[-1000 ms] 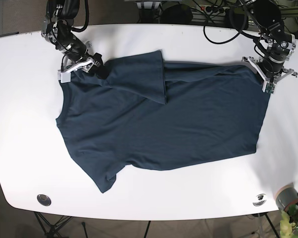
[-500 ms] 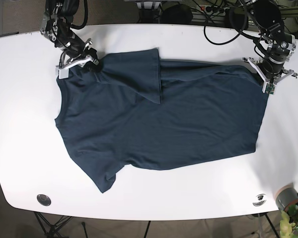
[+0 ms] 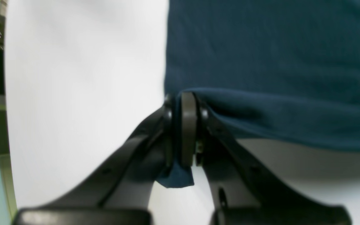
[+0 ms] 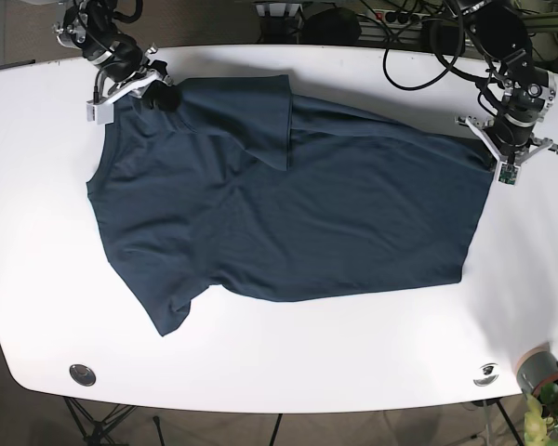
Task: Fold the T-shirt properly
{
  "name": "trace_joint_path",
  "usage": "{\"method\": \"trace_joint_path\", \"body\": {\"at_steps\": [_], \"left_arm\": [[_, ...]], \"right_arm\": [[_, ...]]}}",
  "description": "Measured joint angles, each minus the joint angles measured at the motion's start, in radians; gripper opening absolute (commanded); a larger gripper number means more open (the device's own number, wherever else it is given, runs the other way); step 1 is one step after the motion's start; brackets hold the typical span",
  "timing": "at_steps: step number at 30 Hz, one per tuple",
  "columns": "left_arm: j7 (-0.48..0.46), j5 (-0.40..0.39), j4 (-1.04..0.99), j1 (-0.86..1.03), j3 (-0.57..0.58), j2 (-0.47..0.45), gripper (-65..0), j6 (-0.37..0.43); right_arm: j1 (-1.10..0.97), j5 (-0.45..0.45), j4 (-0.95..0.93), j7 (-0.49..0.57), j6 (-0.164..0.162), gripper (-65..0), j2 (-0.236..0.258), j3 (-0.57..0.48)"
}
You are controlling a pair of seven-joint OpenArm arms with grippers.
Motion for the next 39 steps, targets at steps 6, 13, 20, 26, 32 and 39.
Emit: {"method": "trace_joint_path", "body": {"at_steps": [6, 13, 20, 26, 32, 39], "left_arm": [[0.009, 0.002, 0.034, -0.016, -0.005, -0.018, -65.0, -0.004], [0.005, 0.001, 0.092, -0.156, 0.009, 0.021, -65.0, -0.004], [0.011, 0.006, 0.087, -0.322, 0.106, 0.029, -65.0, -0.004], [0.005, 0.009, 0.014, -0.439, 0.163, 0.022, -65.0, 0.0], [0.007, 0.007, -0.1, -0.529, 0.2, -0.02, -65.0, -0.003], [0.014, 0.005, -0.229, -0.646, 0.215, -0.019, -65.0, -0.004]], "right_arm": [[0.006, 0.041, 0.0, -0.006, 0.002, -62.6, 0.053, 0.0], [0.132, 0.041, -0.008, -0.037, 0.001, -62.6, 0.09, -0.003], [0.345, -0.003, -0.116, -0.054, 0.003, -62.6, 0.142, -0.006], [0.515, -0.069, -0.201, -0.082, 0.002, -62.6, 0.169, -0.005], [0.699, -0.121, -0.293, -0.112, 0.005, -62.6, 0.167, -0.006], [0.877, -0.225, -0.419, -0.121, 0.001, -62.6, 0.185, -0.077]]}}
